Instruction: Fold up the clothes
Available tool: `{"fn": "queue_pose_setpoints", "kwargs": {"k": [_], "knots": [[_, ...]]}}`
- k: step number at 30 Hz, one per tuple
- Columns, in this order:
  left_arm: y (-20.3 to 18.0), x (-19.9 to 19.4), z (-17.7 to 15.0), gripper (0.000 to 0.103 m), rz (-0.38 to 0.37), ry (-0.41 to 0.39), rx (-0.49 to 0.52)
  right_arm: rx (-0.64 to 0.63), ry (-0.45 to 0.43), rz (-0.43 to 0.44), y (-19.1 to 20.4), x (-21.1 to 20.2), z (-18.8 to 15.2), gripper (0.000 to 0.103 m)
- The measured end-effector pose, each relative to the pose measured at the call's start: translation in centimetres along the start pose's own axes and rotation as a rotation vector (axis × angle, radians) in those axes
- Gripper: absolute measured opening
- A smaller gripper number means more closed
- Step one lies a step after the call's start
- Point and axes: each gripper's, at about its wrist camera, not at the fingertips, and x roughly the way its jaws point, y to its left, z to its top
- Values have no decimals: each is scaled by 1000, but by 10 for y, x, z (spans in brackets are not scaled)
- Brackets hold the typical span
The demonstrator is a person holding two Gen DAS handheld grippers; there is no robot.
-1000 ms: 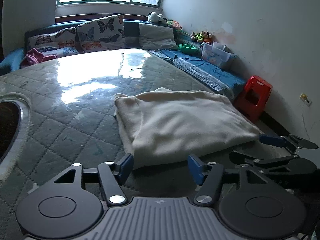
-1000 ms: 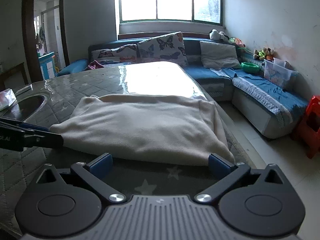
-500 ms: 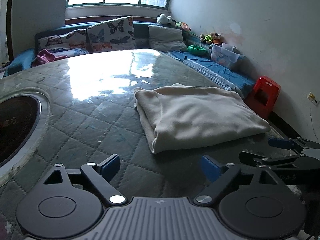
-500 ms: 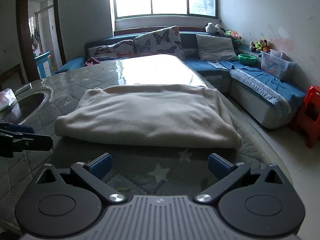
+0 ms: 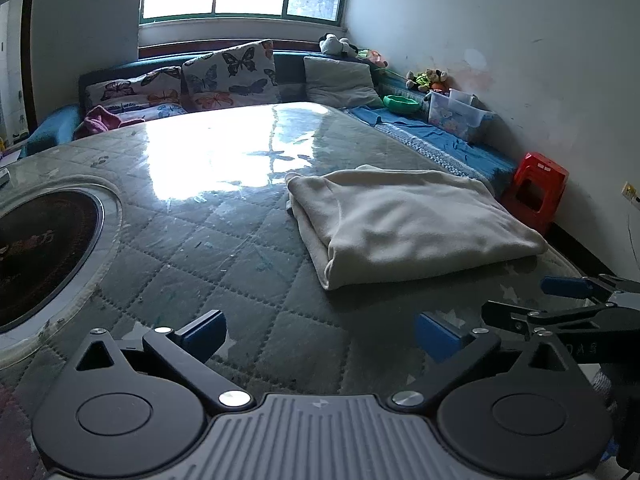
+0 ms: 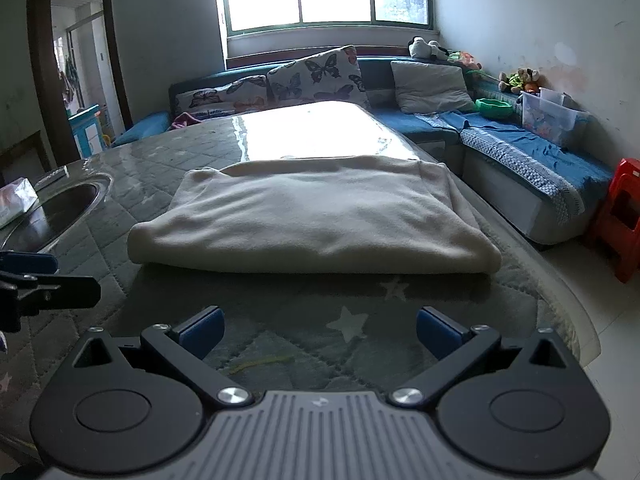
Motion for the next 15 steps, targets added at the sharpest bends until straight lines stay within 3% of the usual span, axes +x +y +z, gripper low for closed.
{"fn": "queue_pose_setpoints", "kwargs": {"k": [15], "knots": [[-4,-6,-7,103,1,11,-2,13,2,-28,3,-7,-7,103]]}}
